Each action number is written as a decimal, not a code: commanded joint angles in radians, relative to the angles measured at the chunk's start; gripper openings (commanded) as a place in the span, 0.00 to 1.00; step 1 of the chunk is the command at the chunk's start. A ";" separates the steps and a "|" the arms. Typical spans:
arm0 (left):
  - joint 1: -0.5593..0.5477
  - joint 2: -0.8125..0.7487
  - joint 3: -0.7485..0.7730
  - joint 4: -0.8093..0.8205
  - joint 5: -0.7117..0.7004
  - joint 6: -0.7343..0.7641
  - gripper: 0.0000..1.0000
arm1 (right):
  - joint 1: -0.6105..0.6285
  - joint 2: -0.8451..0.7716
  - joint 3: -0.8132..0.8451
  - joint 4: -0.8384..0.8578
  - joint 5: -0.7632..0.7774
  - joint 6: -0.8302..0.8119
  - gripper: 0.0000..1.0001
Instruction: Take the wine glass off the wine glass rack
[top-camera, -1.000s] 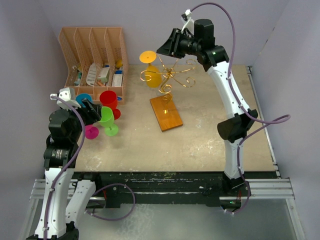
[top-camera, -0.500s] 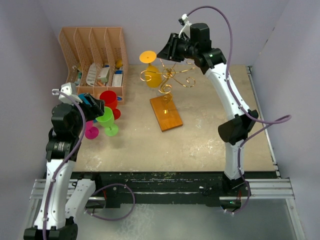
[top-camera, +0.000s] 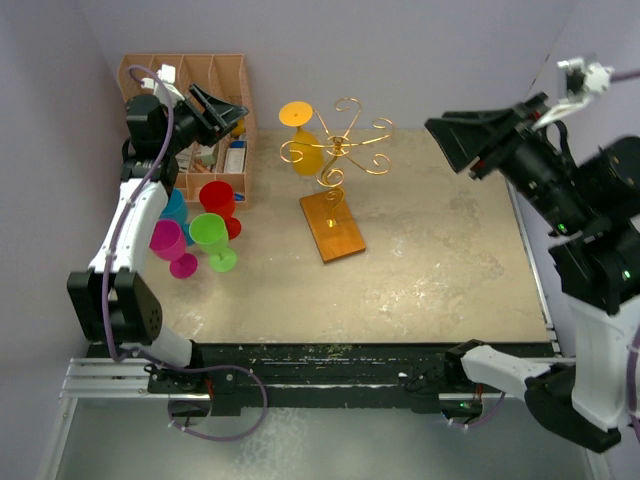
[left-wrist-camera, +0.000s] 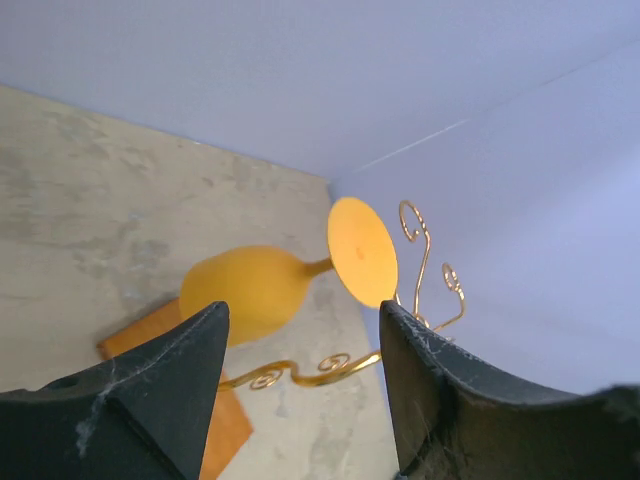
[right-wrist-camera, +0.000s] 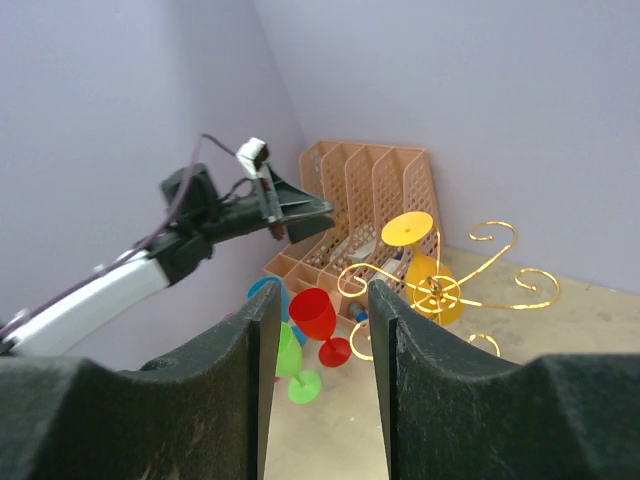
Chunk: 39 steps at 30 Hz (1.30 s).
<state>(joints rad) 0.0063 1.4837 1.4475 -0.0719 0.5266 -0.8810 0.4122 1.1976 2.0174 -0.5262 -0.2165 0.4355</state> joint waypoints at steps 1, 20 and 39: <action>0.018 0.165 0.055 0.330 0.292 -0.355 0.63 | 0.002 -0.078 -0.125 -0.032 0.054 -0.038 0.44; -0.074 0.383 0.374 0.129 0.327 -0.313 0.59 | 0.002 -0.162 -0.285 -0.026 0.084 -0.086 0.45; -0.090 0.417 0.313 0.224 0.408 -0.399 0.57 | 0.002 -0.167 -0.298 -0.034 0.109 -0.091 0.45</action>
<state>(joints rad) -0.0753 1.8965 1.7741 0.0662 0.9024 -1.2434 0.4122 1.0424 1.7130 -0.5972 -0.1284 0.3580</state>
